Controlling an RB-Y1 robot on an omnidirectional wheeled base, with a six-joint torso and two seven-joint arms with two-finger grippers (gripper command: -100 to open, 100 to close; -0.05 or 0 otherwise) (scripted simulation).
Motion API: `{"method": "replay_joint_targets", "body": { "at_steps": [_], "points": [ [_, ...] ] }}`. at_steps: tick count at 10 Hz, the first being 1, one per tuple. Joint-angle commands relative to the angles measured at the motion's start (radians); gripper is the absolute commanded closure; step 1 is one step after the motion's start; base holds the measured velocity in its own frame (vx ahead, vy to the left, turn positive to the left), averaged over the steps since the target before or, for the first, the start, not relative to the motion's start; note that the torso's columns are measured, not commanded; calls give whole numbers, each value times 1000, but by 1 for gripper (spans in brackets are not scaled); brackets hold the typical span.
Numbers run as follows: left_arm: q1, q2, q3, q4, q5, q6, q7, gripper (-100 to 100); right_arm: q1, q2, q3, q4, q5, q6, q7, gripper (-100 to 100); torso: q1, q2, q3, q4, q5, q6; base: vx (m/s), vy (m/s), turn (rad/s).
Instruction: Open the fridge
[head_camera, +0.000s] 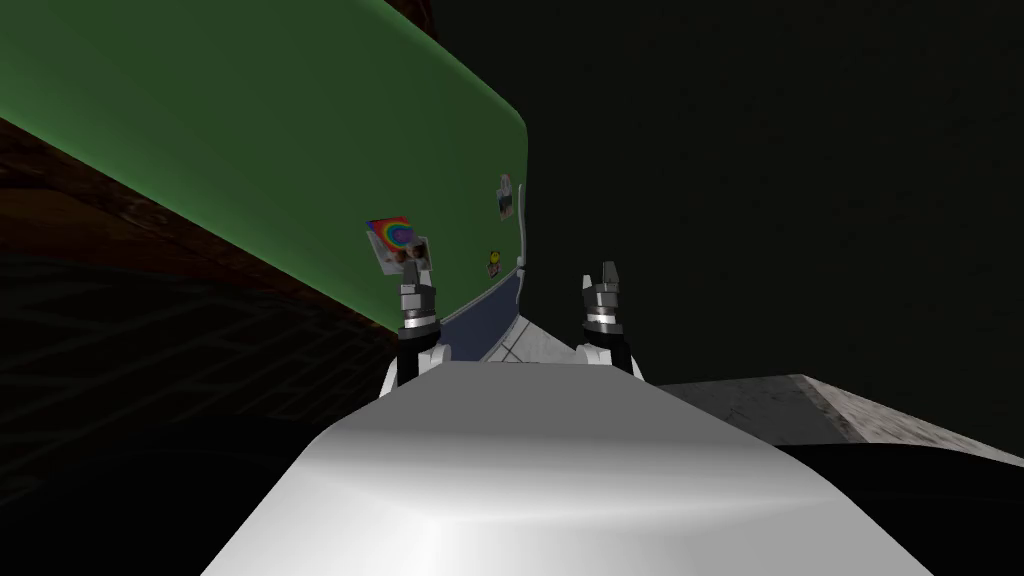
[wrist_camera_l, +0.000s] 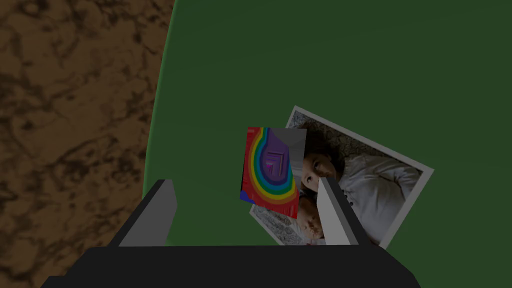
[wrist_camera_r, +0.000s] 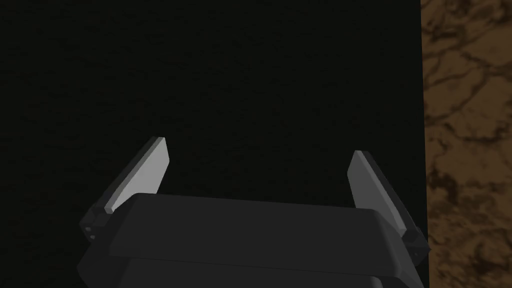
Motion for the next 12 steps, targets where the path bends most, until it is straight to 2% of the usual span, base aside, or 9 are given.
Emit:
{"method": "replay_joint_targets", "body": {
  "at_steps": [1, 9, 10, 12],
  "points": [
    [0, 0, 0, 0, 0, 0, 0, 0, 0, 0, 0, 0, 0, 0, 0, 0, 0, 40, -82, 41, 0, 0, 0, 0, 0],
    [0, 0, 0, 0, 0, 0, 0, 0, 0, 0, 0, 0, 0, 0, 0, 0, 0, 618, -1234, 617, 0, 0, 0, 0, 0],
    [-9, 36, 3, 0, -2, 16, -6, -100, 0, 0, 0, 0, 0, 0, 0, 0, 0, 691, -1382, 691, 0, 0, 19, -10, -18],
    [-30, 86, 10, 1, -8, 54, -19, -100, 0, 0, 0, 0, 0, 0, 0, 0, -1, 733, -1471, 734, 0, 0, 35, -28, -34]
  ]
}}
